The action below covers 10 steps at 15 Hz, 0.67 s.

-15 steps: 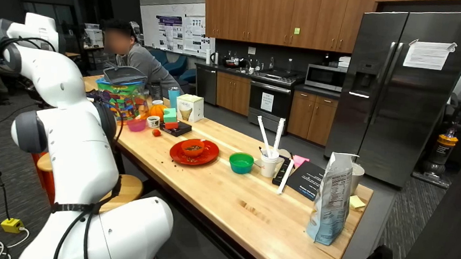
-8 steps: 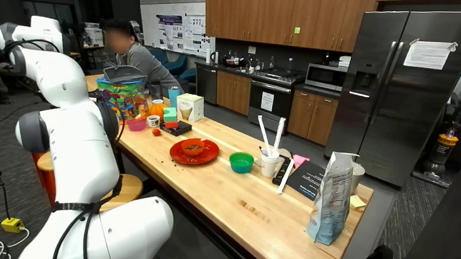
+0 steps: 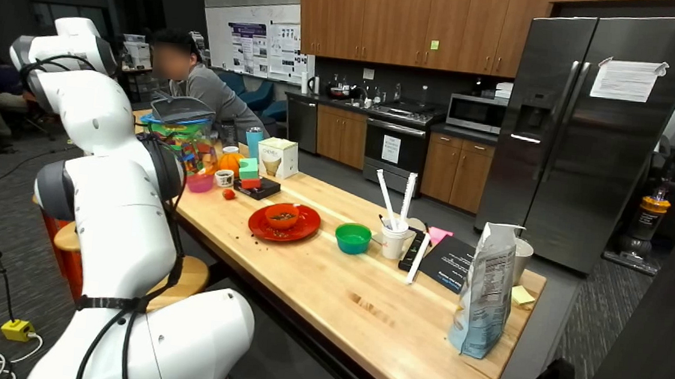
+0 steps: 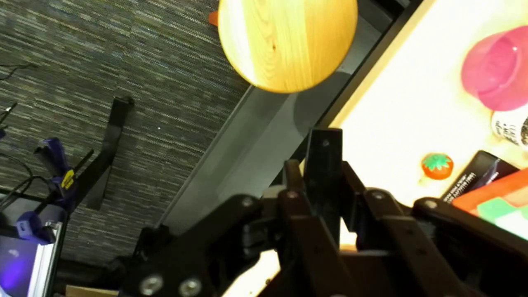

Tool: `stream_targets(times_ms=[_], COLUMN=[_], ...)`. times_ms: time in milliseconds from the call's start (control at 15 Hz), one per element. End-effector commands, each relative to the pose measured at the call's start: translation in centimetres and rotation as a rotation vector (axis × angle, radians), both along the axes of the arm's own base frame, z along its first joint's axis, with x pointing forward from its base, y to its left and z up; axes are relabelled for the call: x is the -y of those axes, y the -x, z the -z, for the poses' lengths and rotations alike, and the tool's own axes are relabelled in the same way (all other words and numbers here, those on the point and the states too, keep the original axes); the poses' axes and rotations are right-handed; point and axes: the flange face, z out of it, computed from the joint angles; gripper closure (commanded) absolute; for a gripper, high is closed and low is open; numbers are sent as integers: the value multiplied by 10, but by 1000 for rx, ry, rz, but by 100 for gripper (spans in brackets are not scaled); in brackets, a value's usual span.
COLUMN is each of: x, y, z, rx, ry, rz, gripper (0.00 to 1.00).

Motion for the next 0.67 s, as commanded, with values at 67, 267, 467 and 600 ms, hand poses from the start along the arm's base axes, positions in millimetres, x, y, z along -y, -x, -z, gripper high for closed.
stream_targets(times_ms=[67, 267, 467, 600], x=[16, 13, 6, 3], y=[-4, -6, -10, -13], z=[-48, -70, -82, -89], rx=[35, 47, 81, 104], ry=[-101, -221, -327, -384], rz=[68, 72, 68, 80], gripper=[94, 94, 94, 94])
